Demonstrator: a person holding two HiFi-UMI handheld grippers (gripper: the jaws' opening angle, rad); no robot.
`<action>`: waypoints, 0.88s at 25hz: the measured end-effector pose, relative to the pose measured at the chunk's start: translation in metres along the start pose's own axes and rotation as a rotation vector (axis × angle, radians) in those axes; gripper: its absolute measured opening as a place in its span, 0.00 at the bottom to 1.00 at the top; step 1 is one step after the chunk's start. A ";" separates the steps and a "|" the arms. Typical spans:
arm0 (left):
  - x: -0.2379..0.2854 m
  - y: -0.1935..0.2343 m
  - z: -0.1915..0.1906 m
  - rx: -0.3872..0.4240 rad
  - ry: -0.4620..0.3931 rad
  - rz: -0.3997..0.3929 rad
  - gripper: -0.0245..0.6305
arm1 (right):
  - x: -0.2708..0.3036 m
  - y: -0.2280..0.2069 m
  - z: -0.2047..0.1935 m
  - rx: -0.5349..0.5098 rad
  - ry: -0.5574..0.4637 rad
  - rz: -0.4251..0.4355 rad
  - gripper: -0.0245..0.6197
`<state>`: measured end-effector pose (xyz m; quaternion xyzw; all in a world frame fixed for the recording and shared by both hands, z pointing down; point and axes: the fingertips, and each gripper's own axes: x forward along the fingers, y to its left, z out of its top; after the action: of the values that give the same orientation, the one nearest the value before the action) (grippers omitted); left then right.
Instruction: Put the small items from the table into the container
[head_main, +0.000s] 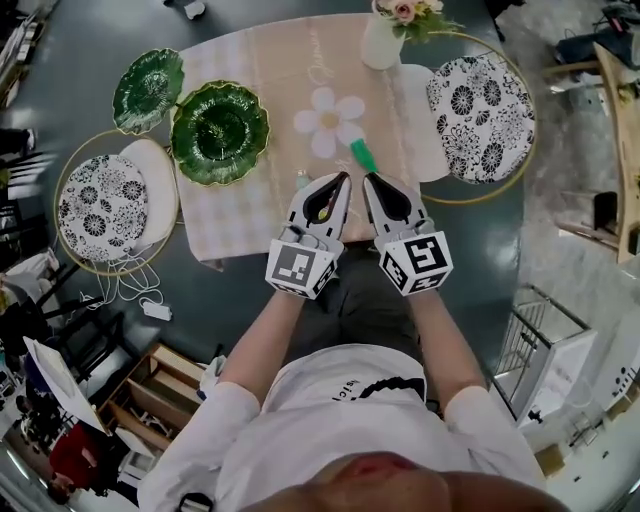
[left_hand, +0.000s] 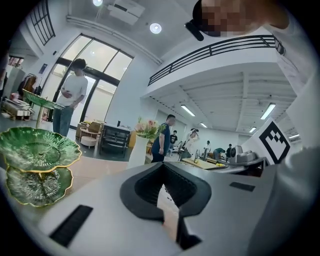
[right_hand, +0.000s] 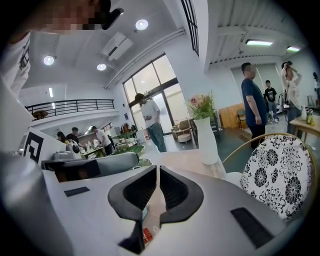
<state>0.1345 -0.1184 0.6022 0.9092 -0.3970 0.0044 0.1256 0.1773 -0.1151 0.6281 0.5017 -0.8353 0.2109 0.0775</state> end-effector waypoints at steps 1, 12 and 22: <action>0.003 -0.001 -0.005 0.002 0.003 -0.007 0.05 | 0.002 -0.006 -0.007 -0.001 0.009 -0.008 0.06; 0.025 0.005 -0.060 0.003 0.058 -0.023 0.05 | 0.025 -0.061 -0.092 -0.048 0.176 -0.080 0.23; 0.036 0.012 -0.083 -0.007 0.077 -0.028 0.05 | 0.056 -0.084 -0.150 -0.091 0.389 -0.076 0.28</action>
<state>0.1578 -0.1328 0.6891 0.9133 -0.3791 0.0361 0.1442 0.2110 -0.1295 0.8055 0.4788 -0.7937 0.2628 0.2678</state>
